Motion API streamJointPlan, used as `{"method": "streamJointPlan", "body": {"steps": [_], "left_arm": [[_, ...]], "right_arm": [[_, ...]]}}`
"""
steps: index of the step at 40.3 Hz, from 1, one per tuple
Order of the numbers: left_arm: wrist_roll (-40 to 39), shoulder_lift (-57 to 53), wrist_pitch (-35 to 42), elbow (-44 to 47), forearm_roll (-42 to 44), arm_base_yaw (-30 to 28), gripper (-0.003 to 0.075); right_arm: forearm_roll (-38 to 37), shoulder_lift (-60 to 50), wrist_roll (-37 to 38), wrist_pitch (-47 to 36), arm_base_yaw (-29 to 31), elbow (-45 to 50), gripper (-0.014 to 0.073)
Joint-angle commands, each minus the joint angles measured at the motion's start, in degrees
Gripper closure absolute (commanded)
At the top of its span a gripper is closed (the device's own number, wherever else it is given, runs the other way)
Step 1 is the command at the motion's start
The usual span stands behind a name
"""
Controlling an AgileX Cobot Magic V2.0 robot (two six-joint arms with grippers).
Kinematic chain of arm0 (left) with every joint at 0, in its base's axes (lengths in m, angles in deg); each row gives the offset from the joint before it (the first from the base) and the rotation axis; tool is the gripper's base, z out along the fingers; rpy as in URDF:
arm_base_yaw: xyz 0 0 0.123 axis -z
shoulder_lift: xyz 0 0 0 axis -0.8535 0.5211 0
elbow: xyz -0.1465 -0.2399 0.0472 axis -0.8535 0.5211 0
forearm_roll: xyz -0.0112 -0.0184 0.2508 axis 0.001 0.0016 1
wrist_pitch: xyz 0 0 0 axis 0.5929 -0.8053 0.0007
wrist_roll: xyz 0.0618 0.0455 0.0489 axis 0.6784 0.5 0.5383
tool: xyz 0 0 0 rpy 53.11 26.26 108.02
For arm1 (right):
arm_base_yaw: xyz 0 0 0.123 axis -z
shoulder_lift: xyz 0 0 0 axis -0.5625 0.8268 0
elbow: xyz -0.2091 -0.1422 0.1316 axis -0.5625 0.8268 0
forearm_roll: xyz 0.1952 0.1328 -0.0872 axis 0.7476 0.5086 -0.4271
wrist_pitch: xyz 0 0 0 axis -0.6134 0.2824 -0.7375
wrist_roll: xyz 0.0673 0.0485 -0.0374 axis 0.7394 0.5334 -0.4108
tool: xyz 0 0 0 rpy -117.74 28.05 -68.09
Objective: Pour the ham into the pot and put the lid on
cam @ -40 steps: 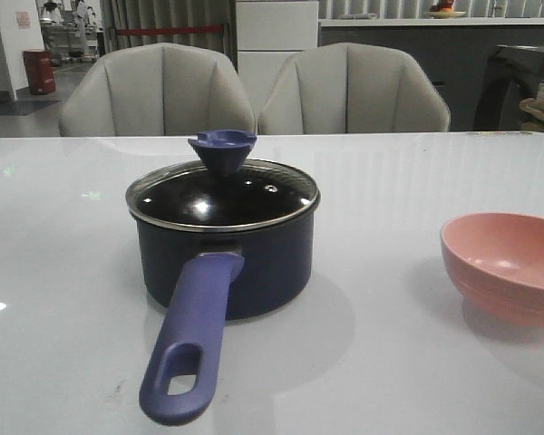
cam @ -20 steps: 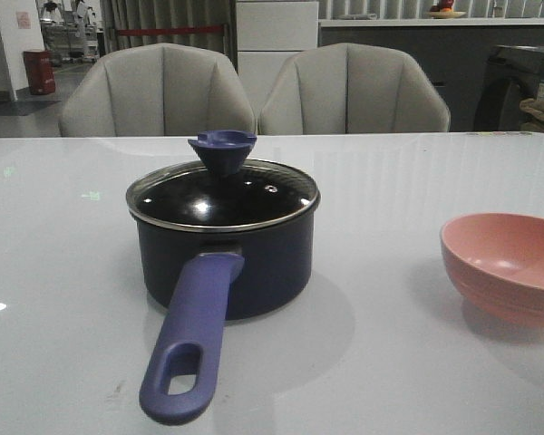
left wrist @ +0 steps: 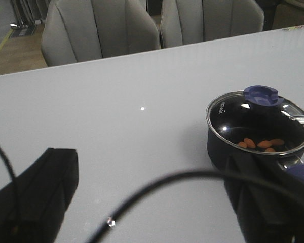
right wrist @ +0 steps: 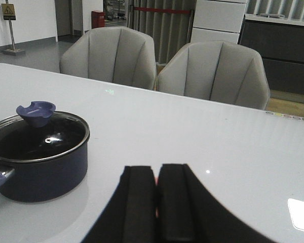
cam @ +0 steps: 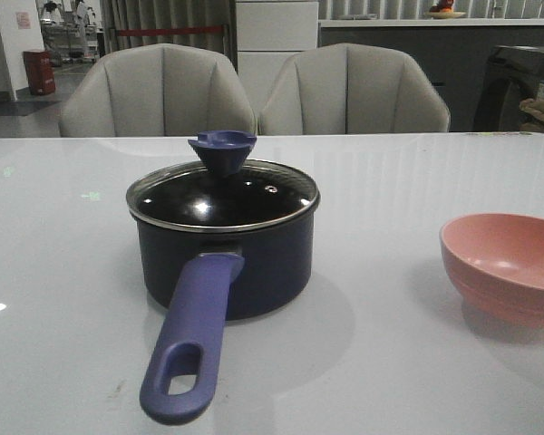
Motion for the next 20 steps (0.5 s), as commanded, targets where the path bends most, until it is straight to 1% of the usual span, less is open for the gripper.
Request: {"method": "streamJointPlan", "body": {"steps": [1,6,8,10,12,15,17,18,20], "left_arm": [[-0.2,-4.6,5.1,2.1,-0.5,-0.1,0.0113],[-0.2,-10.5,4.5,5.5,-0.6,-0.1,0.0118],[-0.2,-11.8,4.1,6.6,-0.6,-0.1,0.0143],[-0.2,-12.5,3.8,7.5,-0.6,-0.1,0.0196],[-0.2,-12.7,3.8,8.0,-0.7,-0.1,0.028],[-0.2,-12.7,4.5,8.1,-0.7,-0.1,0.0461],[-0.2,-12.7,5.4,8.1,-0.7,-0.1,0.0605],[-0.2,-12.7,6.0,8.1,-0.7,-0.1,0.0617],[-0.2,-12.7,7.1,8.1,-0.7,-0.1,0.0576]], "right_arm": [[0.7,0.5,-0.5,-4.4,-0.1,-1.5,0.0449],[0.7,0.5,-0.5,-4.4,-0.1,-1.5,0.0449],[0.7,0.5,-0.5,-4.4,-0.1,-1.5,0.0449],[0.7,0.5,-0.5,-4.4,-0.1,-1.5,0.0449],[0.7,0.5,-0.5,-4.4,-0.1,-1.5,0.0449],[0.7,0.5,-0.5,-4.4,-0.1,-1.5,0.0449],[0.7,0.5,-0.5,-4.4,-0.1,-1.5,0.0449],[0.7,0.5,-0.5,-4.4,-0.1,-1.5,0.0449],[0.7,0.5,-0.5,-4.4,-0.1,-1.5,0.0449]]}}
